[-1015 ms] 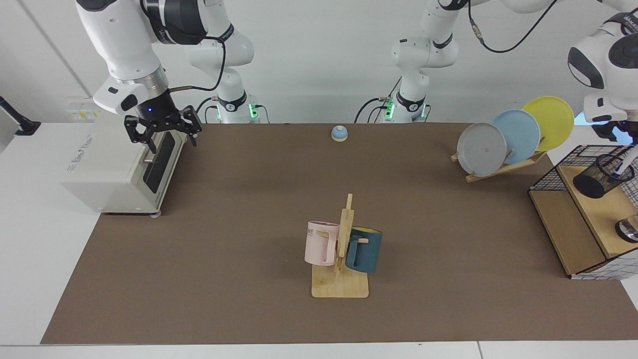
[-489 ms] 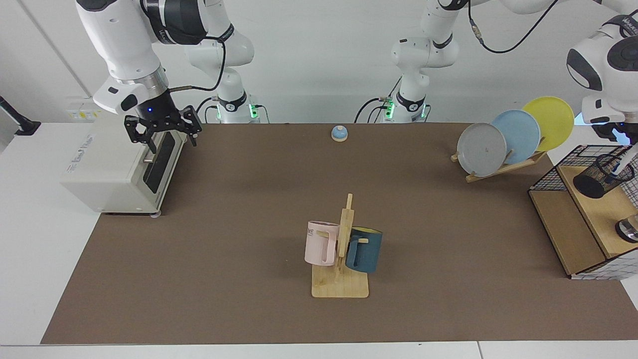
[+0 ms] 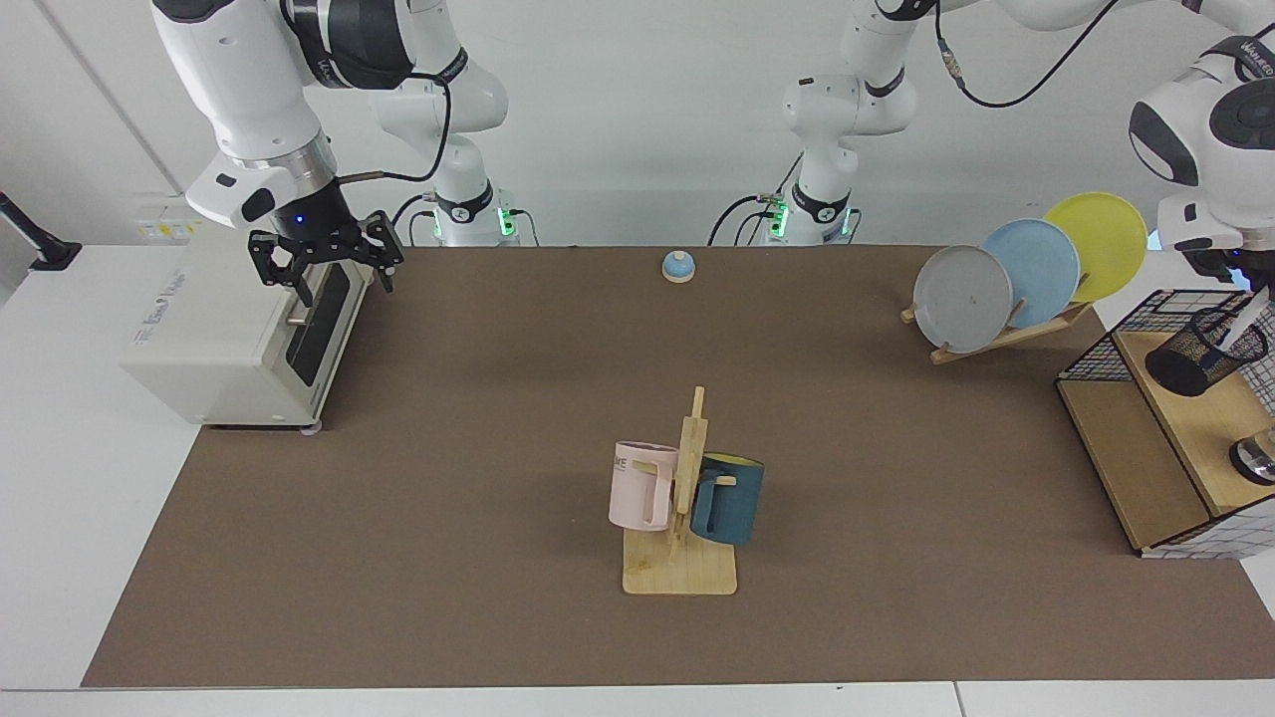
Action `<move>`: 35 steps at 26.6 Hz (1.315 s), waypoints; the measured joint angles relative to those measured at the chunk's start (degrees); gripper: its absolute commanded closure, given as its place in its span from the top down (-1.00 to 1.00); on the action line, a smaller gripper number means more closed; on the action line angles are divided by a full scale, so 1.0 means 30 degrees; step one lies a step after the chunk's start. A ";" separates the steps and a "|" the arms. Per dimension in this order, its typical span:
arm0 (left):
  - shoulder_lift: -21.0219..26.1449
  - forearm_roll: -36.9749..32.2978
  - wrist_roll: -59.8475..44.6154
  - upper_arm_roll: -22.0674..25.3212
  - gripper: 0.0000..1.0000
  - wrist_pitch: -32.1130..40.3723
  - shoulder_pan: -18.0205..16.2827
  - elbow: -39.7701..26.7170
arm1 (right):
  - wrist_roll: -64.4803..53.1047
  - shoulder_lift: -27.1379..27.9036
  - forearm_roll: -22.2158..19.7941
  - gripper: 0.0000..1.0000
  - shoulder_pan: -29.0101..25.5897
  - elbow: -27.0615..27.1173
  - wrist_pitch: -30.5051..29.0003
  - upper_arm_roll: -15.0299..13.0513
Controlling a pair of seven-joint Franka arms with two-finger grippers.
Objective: Put markers into pen holder
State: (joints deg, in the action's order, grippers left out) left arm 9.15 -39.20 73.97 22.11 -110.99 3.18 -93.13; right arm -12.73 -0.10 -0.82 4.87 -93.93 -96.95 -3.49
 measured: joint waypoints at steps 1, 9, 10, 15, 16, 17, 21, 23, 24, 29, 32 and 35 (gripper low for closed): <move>-0.0016 0.0003 -0.0003 -0.0009 -1.00 0.0000 0.0000 -0.0011 | 0.0000 0.0000 0.0000 1.00 0.0000 -0.0001 0.0000 0.0000; -0.0040 0.0173 -0.0014 -0.0023 1.00 -0.0011 0.0000 -0.0079 | 0.0000 0.0000 0.0000 1.00 0.0000 -0.0006 0.0000 0.0000; -0.0040 0.0278 -0.0014 -0.0023 1.00 -0.0012 0.0000 -0.0080 | 0.0000 0.0000 0.0000 1.00 0.0000 -0.0006 0.0000 0.0000; -0.0042 0.0850 -0.0117 -0.0024 1.00 -0.0017 0.0000 -0.0076 | 0.0000 0.0000 0.0000 1.00 0.0000 -0.0007 0.0000 0.0000; -0.0044 0.1311 -0.0287 -0.0023 1.00 -0.0014 0.0000 -0.0053 | 0.0000 0.0000 0.0000 1.00 0.0000 -0.0007 0.0000 0.0000; -0.0050 0.1986 -0.0571 -0.0018 1.00 0.0029 0.0000 -0.0003 | 0.0000 0.0000 0.0000 1.00 0.0000 -0.0007 0.0000 0.0000; -0.0114 0.5726 -0.2433 0.0018 1.00 0.1115 -0.0001 0.0642 | 0.0000 0.0000 0.0000 1.00 0.0000 -0.0007 0.0000 0.0000; -0.0173 0.6931 -0.3603 -0.0013 1.00 0.2053 -0.0001 0.1158 | 0.0000 0.0000 0.0000 1.00 0.0000 -0.0008 0.0000 0.0000; -0.0220 0.7344 -0.4301 -0.0056 1.00 0.2600 0.0000 0.1471 | 0.0000 0.0000 0.0000 1.00 0.0000 -0.0008 0.0000 0.0000; -0.0615 0.8425 -0.7848 -0.0921 1.00 0.5156 0.0011 0.2895 | 0.0000 0.0000 0.0000 1.00 0.0000 -0.0006 0.0000 0.0000; -0.0872 0.9305 -1.0558 -0.1759 1.00 0.6448 0.0022 0.3518 | 0.0000 0.0000 0.0000 1.00 0.0000 -0.0006 -0.0001 0.0001; -0.1169 1.0660 -1.3797 -0.2568 1.00 0.7851 0.0021 0.4156 | 0.0000 0.0000 0.0000 1.00 0.0000 -0.0006 -0.0009 0.0001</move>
State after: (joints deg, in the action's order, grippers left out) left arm 5.64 -7.22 32.57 14.41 -87.43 3.25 -80.66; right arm -12.73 -0.10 -0.82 4.87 -93.95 -96.98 -3.48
